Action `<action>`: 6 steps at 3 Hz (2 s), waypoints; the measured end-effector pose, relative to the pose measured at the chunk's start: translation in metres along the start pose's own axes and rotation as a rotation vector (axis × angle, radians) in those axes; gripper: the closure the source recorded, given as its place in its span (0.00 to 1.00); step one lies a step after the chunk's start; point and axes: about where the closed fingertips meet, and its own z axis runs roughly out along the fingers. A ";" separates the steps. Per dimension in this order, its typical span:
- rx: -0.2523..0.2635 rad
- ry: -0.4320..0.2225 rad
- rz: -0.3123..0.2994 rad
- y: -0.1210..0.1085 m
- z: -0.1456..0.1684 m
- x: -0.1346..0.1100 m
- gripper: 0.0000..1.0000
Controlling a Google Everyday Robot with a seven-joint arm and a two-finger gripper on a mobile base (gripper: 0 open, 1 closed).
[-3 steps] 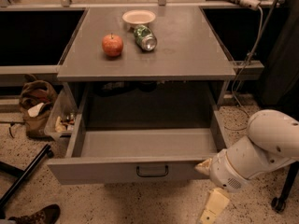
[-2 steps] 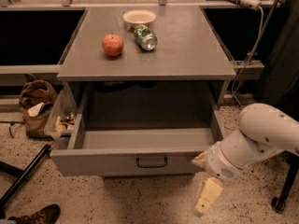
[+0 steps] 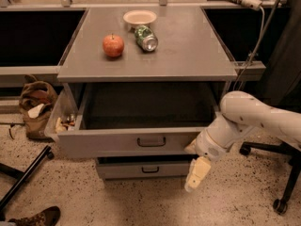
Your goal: Close top drawer
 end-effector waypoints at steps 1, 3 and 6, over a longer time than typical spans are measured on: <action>-0.029 0.012 -0.011 -0.036 0.011 -0.006 0.00; 0.257 0.107 -0.070 -0.079 -0.020 -0.045 0.00; 0.426 0.157 -0.106 -0.099 -0.053 -0.069 0.00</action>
Offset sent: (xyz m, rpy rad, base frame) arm 0.1186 0.0074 0.0104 -0.1617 -0.2469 -0.0128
